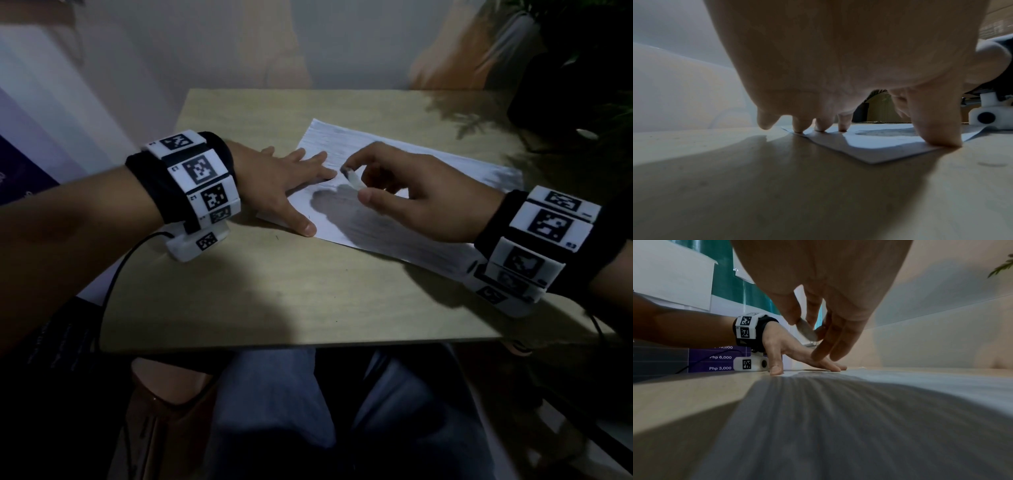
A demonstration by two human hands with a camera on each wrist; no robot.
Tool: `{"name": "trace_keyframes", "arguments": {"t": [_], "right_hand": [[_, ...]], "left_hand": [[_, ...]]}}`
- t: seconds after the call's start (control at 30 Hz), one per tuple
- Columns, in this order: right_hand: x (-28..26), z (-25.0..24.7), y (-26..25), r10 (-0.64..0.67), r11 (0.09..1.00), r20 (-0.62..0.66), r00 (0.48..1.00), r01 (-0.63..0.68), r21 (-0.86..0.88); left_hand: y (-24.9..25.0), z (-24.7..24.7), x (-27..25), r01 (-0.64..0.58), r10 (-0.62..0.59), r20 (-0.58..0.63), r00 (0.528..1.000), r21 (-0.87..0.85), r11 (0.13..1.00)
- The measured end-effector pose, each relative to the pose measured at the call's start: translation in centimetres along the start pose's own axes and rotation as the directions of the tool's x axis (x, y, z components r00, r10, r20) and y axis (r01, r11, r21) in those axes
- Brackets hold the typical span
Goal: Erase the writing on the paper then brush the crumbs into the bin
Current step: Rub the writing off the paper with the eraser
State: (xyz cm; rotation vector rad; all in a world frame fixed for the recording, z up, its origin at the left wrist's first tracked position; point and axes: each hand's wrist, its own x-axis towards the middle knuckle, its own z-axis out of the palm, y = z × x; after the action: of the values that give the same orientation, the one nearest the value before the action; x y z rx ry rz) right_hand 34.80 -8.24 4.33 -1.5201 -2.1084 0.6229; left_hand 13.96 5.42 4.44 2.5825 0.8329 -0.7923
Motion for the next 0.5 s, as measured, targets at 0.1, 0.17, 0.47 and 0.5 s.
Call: {"name": "trace_keyframes", "arguments": {"t": [0.1, 0.17, 0.47, 0.5], "right_hand": [[-0.3, -0.3, -0.1, 0.029, 0.998, 0.004, 1.000, -0.029, 0.057], [-0.3, -0.3, -0.2, 0.046, 0.997, 0.033, 0.998, -0.047, 0.061], [0.2, 0.0, -0.7, 0.084, 0.996, 0.059, 0.995, -0.085, 0.002], [0.3, 0.0, -0.6, 0.086, 0.995, 0.051, 0.995, -0.084, -0.051]], "left_hand": [[-0.2, -0.1, -0.2, 0.006, -0.006, 0.016, 1.000, 0.018, 1.000], [-0.5, 0.0, -0.3, 0.006, -0.007, 0.025, 1.000, 0.030, 1.000], [-0.3, 0.9, -0.4, -0.033, 0.036, -0.086, 0.996, 0.039, 0.999], [-0.4, 0.9, -0.4, -0.057, 0.058, -0.077, 0.995, 0.023, 0.998]]}}
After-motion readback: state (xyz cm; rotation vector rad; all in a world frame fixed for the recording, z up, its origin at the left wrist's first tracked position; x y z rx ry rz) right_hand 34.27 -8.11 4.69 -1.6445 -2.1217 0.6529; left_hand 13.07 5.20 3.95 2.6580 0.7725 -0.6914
